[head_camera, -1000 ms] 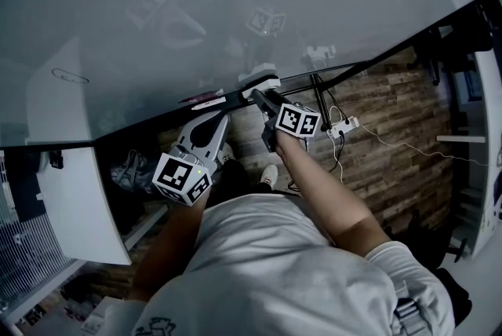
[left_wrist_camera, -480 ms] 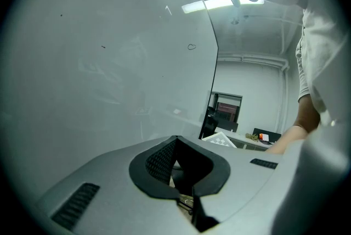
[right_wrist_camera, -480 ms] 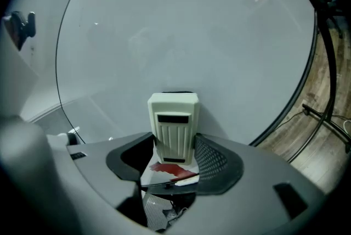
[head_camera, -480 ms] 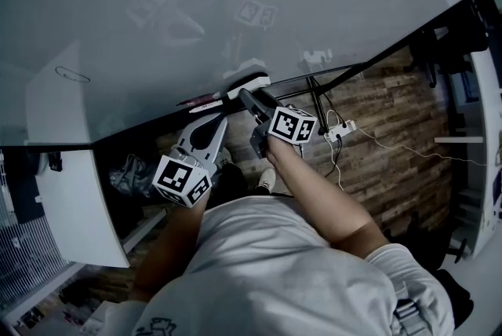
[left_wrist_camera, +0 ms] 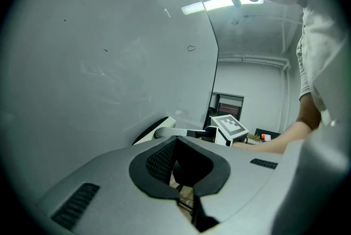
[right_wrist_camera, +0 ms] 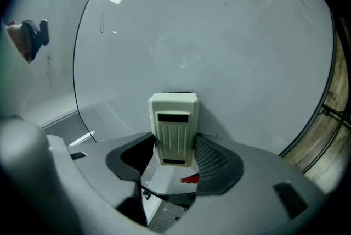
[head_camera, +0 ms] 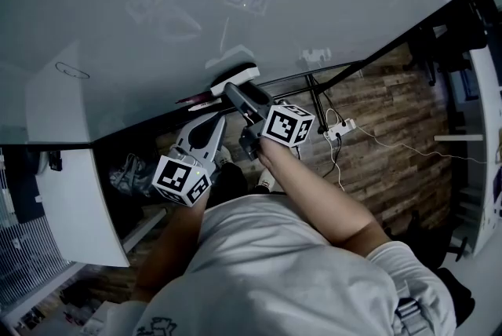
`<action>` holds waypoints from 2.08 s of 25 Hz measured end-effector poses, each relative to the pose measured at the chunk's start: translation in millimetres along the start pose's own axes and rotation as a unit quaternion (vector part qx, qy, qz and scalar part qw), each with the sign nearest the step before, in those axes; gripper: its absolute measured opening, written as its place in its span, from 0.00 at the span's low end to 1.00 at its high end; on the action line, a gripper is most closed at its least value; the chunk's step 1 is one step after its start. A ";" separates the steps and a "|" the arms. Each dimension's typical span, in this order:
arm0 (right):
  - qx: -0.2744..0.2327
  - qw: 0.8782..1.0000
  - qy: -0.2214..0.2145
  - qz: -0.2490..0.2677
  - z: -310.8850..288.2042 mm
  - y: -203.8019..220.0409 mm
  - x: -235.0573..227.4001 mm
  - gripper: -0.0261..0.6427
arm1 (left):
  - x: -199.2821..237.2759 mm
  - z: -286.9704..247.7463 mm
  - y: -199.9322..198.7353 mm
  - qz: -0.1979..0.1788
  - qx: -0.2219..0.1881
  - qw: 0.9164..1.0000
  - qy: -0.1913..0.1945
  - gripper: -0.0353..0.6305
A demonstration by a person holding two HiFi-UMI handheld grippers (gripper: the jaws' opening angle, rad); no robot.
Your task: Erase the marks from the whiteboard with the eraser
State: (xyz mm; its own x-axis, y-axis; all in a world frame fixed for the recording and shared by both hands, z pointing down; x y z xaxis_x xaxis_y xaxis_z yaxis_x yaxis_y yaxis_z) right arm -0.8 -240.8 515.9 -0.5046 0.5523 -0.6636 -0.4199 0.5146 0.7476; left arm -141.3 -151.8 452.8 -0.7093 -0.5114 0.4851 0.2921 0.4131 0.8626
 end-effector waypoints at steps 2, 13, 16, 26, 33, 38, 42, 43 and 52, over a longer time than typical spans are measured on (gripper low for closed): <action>-0.001 1.000 -0.001 0.000 0.5 0.0 -0.2 0.39 | -0.6 0.9 -1.8 0.000 0.000 1.000 -0.002 0.06; 0.019 0.999 0.036 -0.020 7.8 19.2 -35.7 0.39 | 4.5 -0.3 -3.5 -0.002 0.003 1.000 -0.007 0.06; 0.034 0.998 0.057 -0.021 11.4 29.1 -58.3 0.39 | 8.1 -2.8 -3.7 0.001 0.006 1.000 -0.009 0.06; 0.070 0.993 0.090 -0.030 15.8 55.8 -98.6 0.39 | 17.2 -5.7 -1.9 0.004 0.012 1.000 -0.014 0.06; 0.094 0.988 0.122 -0.033 17.9 71.3 -122.8 0.39 | 19.2 -7.2 -4.0 0.006 0.011 1.000 -0.011 0.06; 0.100 0.984 0.144 -0.032 23.5 75.1 -135.6 0.39 | 18.8 -7.9 -3.2 0.010 0.014 1.000 -0.007 0.06; 0.099 0.985 0.142 -0.024 22.8 70.6 -128.4 0.39 | 17.9 -7.4 -1.7 0.011 0.015 1.000 -0.004 0.06; 0.098 0.985 0.139 -0.022 22.5 68.6 -125.2 0.39 | 17.3 -7.4 -1.2 0.011 0.015 1.000 -0.003 0.06; 0.063 0.994 0.088 -0.018 13.5 38.5 -74.7 0.39 | 6.6 -7.3 -1.5 0.009 0.007 1.000 0.004 0.06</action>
State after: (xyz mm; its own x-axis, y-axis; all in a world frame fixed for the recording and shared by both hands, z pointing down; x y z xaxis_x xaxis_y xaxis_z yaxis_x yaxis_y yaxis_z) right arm 30.9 -253.4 594.0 -0.6193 0.4148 -0.6667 -0.3475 0.6166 0.7064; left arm -141.8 -161.3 455.8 -0.6990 -0.5097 0.5015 0.2954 0.4329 0.8517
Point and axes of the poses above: the fingertips, and each gripper's own axes: z backward along the fingers, x to its left, y out of its underside, the point moved 8 cm from there along z, backward along the fingers, and after that the axes turned 14 degrees about z, right-handed, at the moved point
